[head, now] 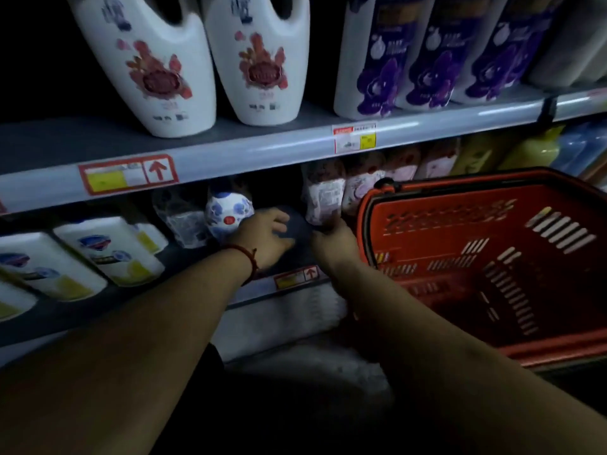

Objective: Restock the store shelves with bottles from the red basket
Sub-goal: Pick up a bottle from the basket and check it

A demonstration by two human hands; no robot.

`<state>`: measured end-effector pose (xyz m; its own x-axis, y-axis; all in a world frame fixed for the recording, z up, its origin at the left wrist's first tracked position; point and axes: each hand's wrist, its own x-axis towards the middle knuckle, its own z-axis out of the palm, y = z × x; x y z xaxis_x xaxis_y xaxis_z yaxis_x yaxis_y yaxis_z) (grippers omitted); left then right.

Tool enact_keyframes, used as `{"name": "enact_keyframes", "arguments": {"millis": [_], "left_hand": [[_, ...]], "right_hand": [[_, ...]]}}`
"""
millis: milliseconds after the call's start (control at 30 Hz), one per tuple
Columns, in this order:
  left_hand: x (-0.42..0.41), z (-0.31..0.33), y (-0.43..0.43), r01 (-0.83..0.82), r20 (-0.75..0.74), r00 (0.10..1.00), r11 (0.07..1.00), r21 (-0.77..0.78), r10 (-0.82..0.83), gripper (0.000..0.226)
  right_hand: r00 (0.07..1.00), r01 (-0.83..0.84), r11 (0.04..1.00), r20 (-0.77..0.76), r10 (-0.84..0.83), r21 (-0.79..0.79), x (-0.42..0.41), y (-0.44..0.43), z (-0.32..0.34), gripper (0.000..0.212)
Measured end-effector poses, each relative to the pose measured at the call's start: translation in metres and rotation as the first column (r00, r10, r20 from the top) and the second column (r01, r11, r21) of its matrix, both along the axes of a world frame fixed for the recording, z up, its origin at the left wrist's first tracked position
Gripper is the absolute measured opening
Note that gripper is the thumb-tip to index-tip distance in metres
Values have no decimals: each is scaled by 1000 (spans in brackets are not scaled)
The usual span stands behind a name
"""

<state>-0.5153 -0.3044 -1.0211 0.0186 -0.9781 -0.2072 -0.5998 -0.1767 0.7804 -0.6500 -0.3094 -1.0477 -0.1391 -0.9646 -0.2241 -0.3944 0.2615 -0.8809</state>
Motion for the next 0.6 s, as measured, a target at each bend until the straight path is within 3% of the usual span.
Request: {"name": "enact_keyframes", "arguments": {"millis": [167,267,467,600], "left_hand": [[-1,-53,-37,-82,6,997,996,15,82,41],[-6,-82,-59,-139,1,990,989,-46,139,40],[-22,-105,-103,-145,-64,988,987,-68,140,40],[-27,-124,-123,-137,-161,979,989,-59,126,49]], "right_hand": [[889,292,953,344,-301,79,14,-30,-41,31],[930,216,972,284,-234,93,7,-47,-59,16],[997,79,994,6,-78,-81,-5,-65,-65,25],[967,251,962,81,-243,-107,5,-85,-84,30]]}}
